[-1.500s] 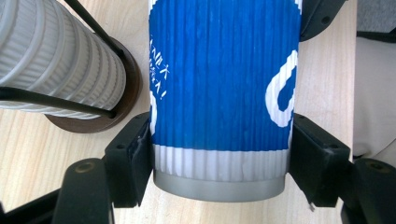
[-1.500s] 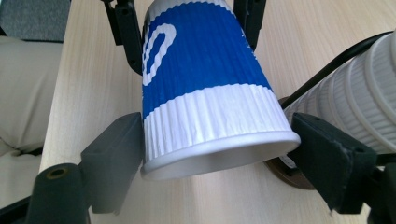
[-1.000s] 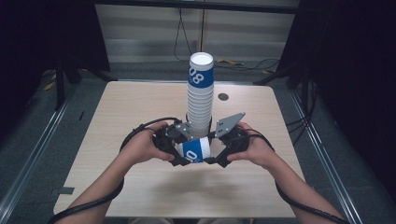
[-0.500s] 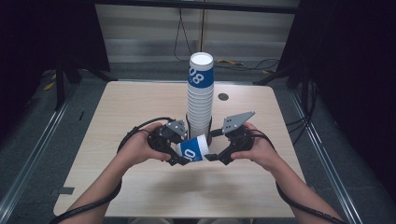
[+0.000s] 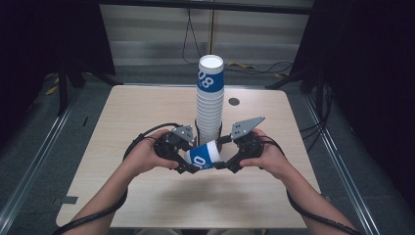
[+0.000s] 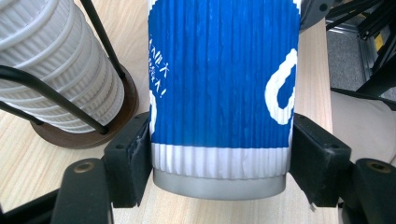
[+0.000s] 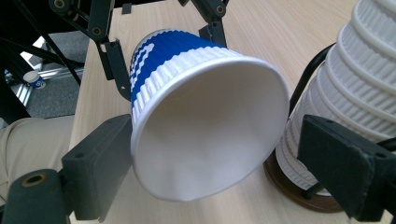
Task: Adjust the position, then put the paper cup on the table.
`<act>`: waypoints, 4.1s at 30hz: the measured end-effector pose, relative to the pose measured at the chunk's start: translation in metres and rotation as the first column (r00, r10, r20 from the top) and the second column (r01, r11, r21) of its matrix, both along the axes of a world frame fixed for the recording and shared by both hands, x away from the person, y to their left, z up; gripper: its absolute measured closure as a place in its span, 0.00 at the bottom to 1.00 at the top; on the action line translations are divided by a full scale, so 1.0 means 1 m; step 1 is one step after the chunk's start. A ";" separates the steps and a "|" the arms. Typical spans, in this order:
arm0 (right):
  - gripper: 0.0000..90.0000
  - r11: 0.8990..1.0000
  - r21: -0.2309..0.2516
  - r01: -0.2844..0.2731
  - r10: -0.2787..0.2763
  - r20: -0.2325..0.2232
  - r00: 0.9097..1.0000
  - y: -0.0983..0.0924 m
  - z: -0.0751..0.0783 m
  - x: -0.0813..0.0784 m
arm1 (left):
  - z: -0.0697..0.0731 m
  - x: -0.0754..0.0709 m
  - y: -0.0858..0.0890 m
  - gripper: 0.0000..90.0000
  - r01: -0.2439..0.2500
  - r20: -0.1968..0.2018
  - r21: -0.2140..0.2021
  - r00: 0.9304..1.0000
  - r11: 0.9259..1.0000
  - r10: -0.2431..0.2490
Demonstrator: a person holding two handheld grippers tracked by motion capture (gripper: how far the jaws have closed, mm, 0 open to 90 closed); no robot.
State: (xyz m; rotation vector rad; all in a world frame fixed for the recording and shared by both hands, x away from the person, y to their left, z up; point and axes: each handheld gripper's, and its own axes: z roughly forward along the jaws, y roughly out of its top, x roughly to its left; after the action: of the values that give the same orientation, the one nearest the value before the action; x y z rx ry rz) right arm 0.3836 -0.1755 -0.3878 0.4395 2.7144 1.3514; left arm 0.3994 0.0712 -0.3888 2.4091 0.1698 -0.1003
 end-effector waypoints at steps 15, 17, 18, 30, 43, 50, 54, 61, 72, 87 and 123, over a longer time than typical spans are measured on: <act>0.12 1.000 0.026 0.000 0.000 -0.014 1.000 0.001 -0.005 0.000 | 0.000 0.001 0.000 0.33 -0.002 -0.012 -0.030 1.000 1.000 0.002; 0.12 1.000 0.026 0.000 0.000 -0.017 1.000 0.001 -0.004 0.000 | -0.001 0.001 -0.001 0.33 0.003 -0.010 -0.029 1.000 1.000 -0.004; 0.12 1.000 0.025 0.000 0.000 -0.019 1.000 0.001 -0.004 0.000 | -0.001 0.001 -0.002 0.33 0.003 -0.008 -0.027 1.000 1.000 -0.003; 0.13 0.999 0.032 -0.008 0.009 -0.027 1.000 0.003 -0.004 0.000 | 0.000 0.002 0.000 0.33 0.016 0.004 -0.042 1.000 0.999 -0.015; 0.13 1.000 0.019 -0.018 0.018 -0.028 0.999 0.006 -0.004 0.000 | -0.005 0.002 0.000 0.33 0.018 -0.004 -0.111 1.000 0.994 -0.019; 0.14 1.000 0.015 -0.022 0.023 -0.027 0.999 0.007 -0.002 0.001 | -0.008 0.002 0.001 0.33 0.019 0.001 -0.124 1.000 0.992 -0.019; 0.17 0.999 -0.025 -0.036 0.036 0.000 0.999 0.009 0.000 0.000 | -0.011 0.002 -0.001 0.33 0.027 0.005 -0.102 1.000 0.994 -0.026; 0.20 0.996 -0.068 -0.051 0.052 0.009 0.999 0.009 0.001 0.000 | -0.013 0.002 -0.004 0.32 0.014 0.013 -0.090 1.000 0.996 -0.013; 0.25 0.994 -0.090 -0.058 0.060 0.028 0.998 0.006 0.001 -0.001 | -0.015 0.003 -0.003 0.26 -0.027 0.006 -0.055 1.000 0.998 0.027; 0.25 0.988 -0.150 -0.033 0.037 0.023 0.999 -0.003 0.000 -0.002 | -0.022 0.000 0.005 0.18 -0.068 0.002 -0.013 0.998 0.998 0.068; 0.22 0.881 -0.466 -0.084 0.079 -0.029 0.996 0.001 -0.017 -0.002 | -0.076 -0.022 0.026 0.17 -0.129 -0.029 0.042 0.991 0.991 0.130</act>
State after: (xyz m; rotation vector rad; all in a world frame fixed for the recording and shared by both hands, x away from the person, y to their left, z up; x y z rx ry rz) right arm 0.3814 -0.1744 -0.4048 0.2877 2.9564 0.6572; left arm 0.3773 0.0974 -0.4646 2.4297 0.3457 -0.0763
